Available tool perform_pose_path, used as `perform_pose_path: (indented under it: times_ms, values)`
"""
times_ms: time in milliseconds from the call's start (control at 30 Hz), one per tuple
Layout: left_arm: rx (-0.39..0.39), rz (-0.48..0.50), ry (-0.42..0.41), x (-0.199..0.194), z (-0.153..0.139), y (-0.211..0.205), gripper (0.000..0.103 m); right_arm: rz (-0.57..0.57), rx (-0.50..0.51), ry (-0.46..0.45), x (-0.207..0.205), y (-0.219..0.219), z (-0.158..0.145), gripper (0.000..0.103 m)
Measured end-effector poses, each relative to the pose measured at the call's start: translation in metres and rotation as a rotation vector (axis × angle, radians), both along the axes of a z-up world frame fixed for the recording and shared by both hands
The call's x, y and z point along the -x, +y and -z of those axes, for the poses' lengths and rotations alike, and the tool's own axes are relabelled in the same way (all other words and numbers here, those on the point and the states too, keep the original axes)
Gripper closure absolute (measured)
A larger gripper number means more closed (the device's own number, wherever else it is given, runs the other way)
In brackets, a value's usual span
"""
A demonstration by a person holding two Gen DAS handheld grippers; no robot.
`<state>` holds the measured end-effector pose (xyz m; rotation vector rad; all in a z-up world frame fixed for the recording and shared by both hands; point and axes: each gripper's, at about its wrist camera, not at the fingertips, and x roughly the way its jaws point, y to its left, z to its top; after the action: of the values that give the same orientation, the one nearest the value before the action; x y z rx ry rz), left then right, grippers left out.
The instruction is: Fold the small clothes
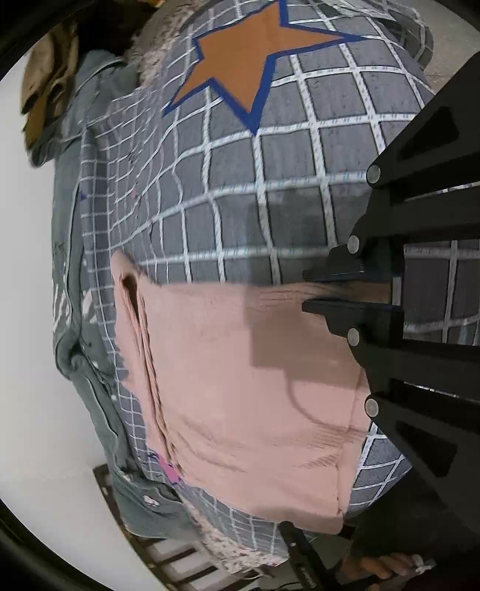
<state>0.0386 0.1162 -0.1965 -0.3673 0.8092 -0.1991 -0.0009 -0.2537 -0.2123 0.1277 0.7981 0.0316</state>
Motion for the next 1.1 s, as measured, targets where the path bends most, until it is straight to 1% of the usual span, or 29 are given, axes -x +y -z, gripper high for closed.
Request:
perform_pose_path:
  times_ms: [67, 233, 567, 600, 667, 700, 767, 800, 833, 933, 1033, 1100]
  values:
    - [0.007, 0.0, 0.002, 0.0, 0.0, 0.0, 0.049, -0.001, -0.021, 0.012, 0.001, -0.006, 0.002, 0.094]
    - [0.006, 0.008, 0.003, 0.0, 0.001, -0.001, 0.049, -0.029, -0.02, 0.005, 0.001, -0.002, 0.002, 0.094]
    - [-0.019, 0.07, -0.006, 0.005, 0.0, -0.013, 0.05, -0.065, -0.032, 0.042, -0.002, 0.006, 0.013, 0.093]
    - [-0.022, 0.075, -0.005, 0.005, 0.0, -0.014, 0.051, -0.067, -0.034, 0.044, -0.002, 0.006, 0.014, 0.093]
    - [-0.035, 0.074, -0.002, 0.005, 0.0, -0.017, 0.06, -0.072, -0.037, 0.051, -0.004, 0.007, 0.014, 0.093]
    - [-0.046, 0.064, -0.002, 0.005, 0.001, -0.018, 0.063, -0.074, -0.037, 0.054, -0.004, 0.008, 0.014, 0.093]
    - [-0.078, 0.042, 0.001, 0.005, 0.001, -0.02, 0.079, -0.082, -0.035, 0.056, -0.005, 0.01, 0.015, 0.092]
    - [-0.09, 0.039, 0.004, 0.004, 0.001, -0.022, 0.083, -0.082, -0.033, 0.055, -0.005, 0.011, 0.015, 0.092]
    - [-0.092, 0.039, 0.003, 0.005, 0.002, -0.022, 0.084, -0.084, -0.032, 0.056, -0.005, 0.011, 0.015, 0.092]
    - [-0.08, 0.038, 0.008, 0.005, 0.002, -0.021, 0.084, -0.086, -0.046, 0.06, -0.006, 0.01, 0.015, 0.092]
    - [-0.045, 0.05, 0.015, 0.004, 0.001, -0.019, 0.077, -0.089, -0.057, 0.059, -0.006, 0.008, 0.015, 0.092]
    - [-0.042, 0.045, 0.016, 0.005, 0.001, -0.019, 0.077, -0.088, -0.061, 0.06, -0.006, 0.008, 0.015, 0.092]
